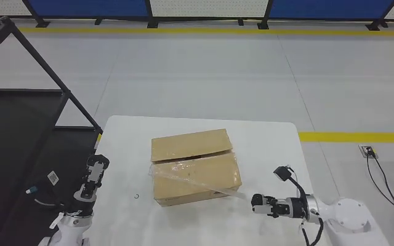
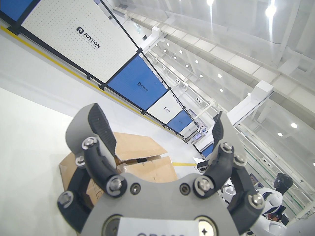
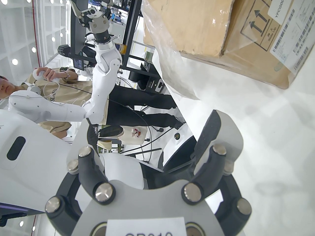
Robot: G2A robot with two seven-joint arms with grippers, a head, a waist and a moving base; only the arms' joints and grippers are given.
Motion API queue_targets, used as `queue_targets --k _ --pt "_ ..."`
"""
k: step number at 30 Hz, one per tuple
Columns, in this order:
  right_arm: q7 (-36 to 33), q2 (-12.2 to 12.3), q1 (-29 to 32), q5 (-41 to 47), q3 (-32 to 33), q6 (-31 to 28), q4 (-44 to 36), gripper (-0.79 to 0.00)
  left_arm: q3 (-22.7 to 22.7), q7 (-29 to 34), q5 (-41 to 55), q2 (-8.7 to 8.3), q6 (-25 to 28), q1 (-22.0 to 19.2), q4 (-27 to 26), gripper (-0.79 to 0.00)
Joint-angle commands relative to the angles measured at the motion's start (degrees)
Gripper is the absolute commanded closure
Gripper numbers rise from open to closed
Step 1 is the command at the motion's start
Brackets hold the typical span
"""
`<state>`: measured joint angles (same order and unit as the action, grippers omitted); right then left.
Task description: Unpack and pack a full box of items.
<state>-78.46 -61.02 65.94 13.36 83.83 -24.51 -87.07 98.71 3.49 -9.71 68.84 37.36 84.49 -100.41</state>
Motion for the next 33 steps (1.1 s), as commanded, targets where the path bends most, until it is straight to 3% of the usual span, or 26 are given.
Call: queue_targets --k 1,5,9,16,26,33 --pt "-2.30 -0.05 -0.43 2.72 -1.58 0.99 0.05 -0.785 -0.09 -0.13 -0.10 0.03 -0.11 -0.01 0.12 -0.785" --pt "-4.37 0.23 -2.13 8.48 -3.24 3.06 1.77 -0.785 -0.27 -0.46 -0.39 0.09 -0.11 -0.06 0.58 -0.785" --pt "-3.75 1.01 -3.18 4.05 -4.43 2.43 -0.18 -0.785 -0.58 -0.57 -0.64 0.15 -0.17 -0.32 1.12 -0.785" --pt "-3.75 1.01 -3.18 4.05 -4.43 2.43 -0.18 -0.785 -0.85 -0.37 -1.08 0.19 -0.18 -0.92 1.27 -0.785" --pt "12.28 1.64 1.32 -2.25 -0.42 4.06 -2.73 -0.785 -0.42 0.36 0.00 0.16 0.23 -0.58 1.12 -0.785" --pt "13.06 2.02 3.12 -3.72 -0.65 3.86 -5.94 -0.785 -0.65 0.98 -0.07 0.16 0.06 -0.69 0.56 -0.785"
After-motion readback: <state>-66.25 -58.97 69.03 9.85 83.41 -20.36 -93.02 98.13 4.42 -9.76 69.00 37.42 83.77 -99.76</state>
